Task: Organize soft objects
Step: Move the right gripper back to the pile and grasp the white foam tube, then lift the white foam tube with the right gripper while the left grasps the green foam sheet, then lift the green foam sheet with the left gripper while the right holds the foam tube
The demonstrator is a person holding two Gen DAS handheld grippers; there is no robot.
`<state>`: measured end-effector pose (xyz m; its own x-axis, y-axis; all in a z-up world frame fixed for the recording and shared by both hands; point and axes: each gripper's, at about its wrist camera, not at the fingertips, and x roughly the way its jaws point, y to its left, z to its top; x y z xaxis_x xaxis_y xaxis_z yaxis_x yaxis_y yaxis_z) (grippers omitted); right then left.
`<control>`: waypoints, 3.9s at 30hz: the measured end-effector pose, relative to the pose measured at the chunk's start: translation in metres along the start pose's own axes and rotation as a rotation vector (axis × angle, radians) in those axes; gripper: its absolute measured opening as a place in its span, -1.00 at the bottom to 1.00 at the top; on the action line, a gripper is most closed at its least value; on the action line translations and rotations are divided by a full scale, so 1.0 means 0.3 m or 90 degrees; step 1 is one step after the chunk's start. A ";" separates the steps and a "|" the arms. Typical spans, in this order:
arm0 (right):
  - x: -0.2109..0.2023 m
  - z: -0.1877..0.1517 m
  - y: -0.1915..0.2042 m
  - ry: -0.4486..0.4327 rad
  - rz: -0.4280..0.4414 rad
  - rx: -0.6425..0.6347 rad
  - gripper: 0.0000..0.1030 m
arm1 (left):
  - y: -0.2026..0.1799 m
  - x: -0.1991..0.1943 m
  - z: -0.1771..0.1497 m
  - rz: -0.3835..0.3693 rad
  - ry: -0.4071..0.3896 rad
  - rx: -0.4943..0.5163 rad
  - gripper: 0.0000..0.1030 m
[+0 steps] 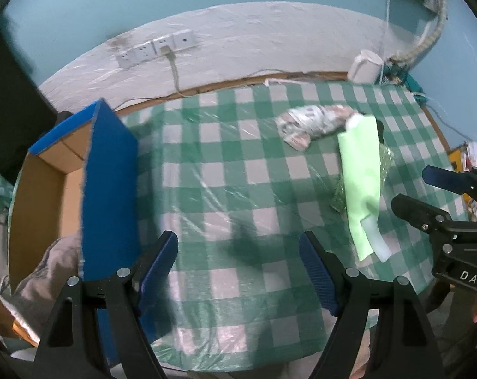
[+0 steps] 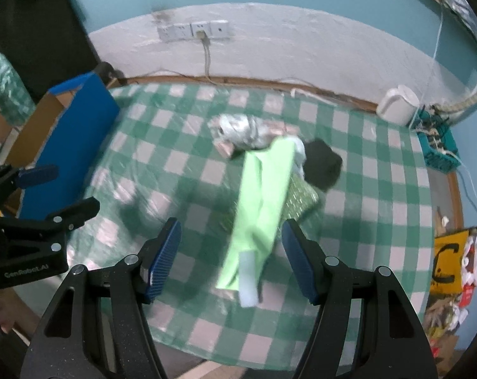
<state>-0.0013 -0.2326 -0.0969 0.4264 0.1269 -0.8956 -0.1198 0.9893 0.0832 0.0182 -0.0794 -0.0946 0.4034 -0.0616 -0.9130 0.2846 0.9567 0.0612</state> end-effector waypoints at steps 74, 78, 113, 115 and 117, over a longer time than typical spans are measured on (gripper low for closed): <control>0.177 -0.233 -0.357 0.110 -0.005 0.150 -0.65 | -0.406 0.341 0.133 -0.081 0.088 -0.012 0.68; 0.177 -0.240 -0.372 0.111 -0.007 0.154 -0.65 | -0.422 0.329 0.141 -0.098 0.084 -0.018 0.69; 0.186 -0.227 -0.354 0.121 0.000 0.144 -0.65 | -0.282 0.302 0.046 -0.176 0.104 -0.064 -0.63; 0.184 -0.221 -0.345 0.120 0.001 0.141 -0.65 | -0.275 0.286 0.041 -0.189 0.104 -0.060 -0.61; 0.180 -0.212 -0.328 0.117 0.005 0.135 -0.65 | -0.264 0.267 0.026 -0.194 0.109 -0.053 -0.54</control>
<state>-0.0236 -0.3277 -0.1811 0.2538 0.1385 -0.9573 0.0769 0.9837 0.1627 0.0347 -0.1622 -0.1696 0.1574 -0.3058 -0.9390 0.2953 0.9219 -0.2507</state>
